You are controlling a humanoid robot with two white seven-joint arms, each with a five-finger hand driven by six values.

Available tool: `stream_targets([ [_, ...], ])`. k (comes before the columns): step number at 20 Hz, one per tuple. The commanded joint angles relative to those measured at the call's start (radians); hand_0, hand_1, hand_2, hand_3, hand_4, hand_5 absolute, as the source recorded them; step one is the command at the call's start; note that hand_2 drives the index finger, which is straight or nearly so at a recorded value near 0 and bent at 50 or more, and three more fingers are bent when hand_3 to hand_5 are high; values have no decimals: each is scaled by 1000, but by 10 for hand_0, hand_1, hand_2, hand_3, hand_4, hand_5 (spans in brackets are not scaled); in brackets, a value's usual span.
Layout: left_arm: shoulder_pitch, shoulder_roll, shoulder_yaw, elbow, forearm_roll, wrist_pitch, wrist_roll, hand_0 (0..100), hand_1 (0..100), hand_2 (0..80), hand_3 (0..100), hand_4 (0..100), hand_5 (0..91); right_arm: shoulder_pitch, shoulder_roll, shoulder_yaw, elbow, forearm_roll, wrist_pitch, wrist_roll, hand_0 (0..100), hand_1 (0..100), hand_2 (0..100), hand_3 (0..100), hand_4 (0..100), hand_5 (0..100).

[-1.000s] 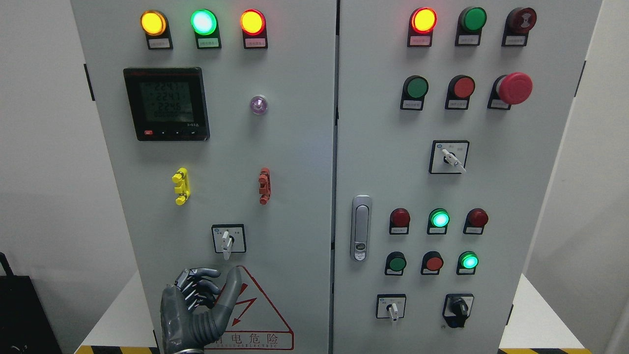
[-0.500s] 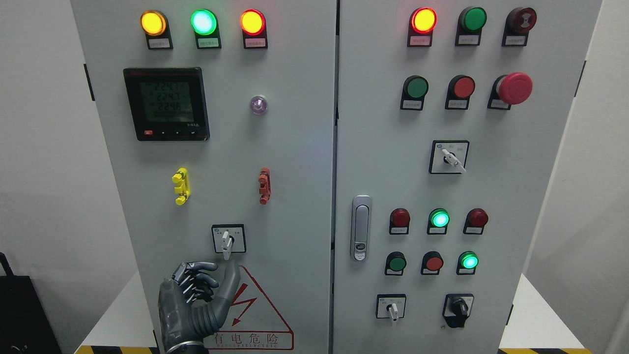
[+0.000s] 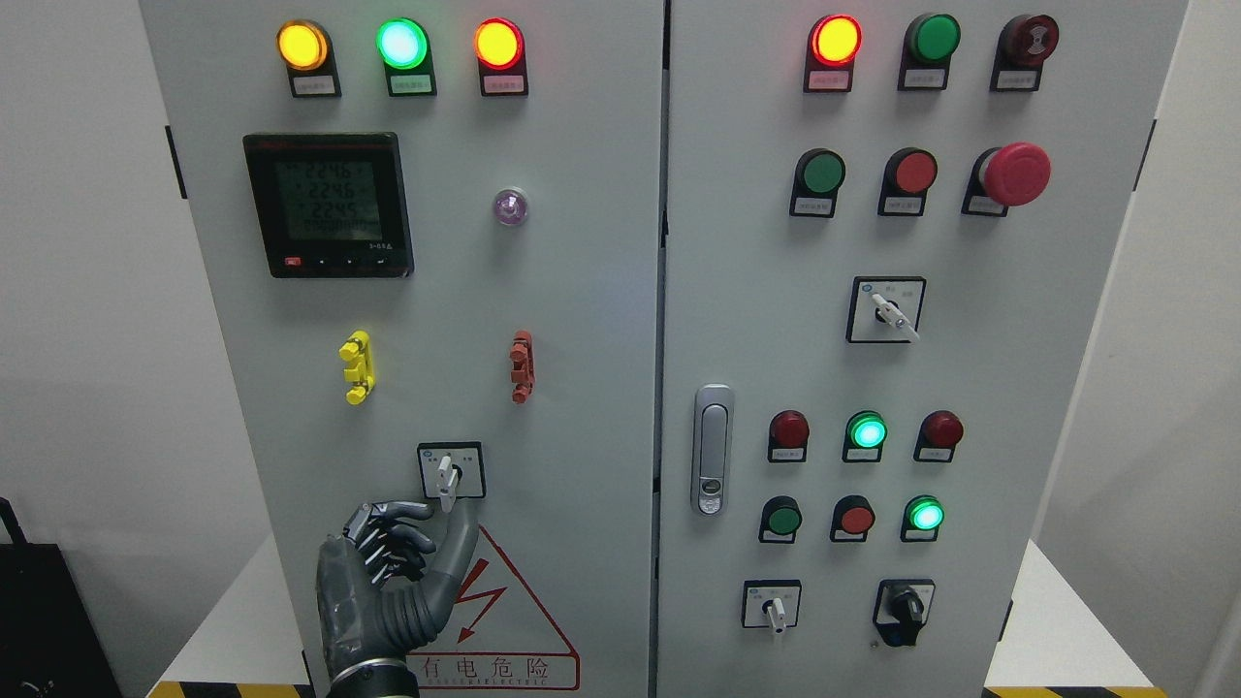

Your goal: Turn on light switch 1

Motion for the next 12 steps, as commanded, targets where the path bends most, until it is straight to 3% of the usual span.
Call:
stream_targets([
  [1, -12, -4, -5, 0, -3, 2, 0, 108, 719, 555, 839, 863, 739, 0, -1, 0, 0, 0, 0, 1, 0, 0, 0, 0, 0, 0],
  [12, -40, -7, -5, 1, -2, 54, -3, 109, 715, 559, 845, 867, 738, 0, 0, 0, 0, 0, 0, 1, 0, 0, 0, 0, 0, 0],
])
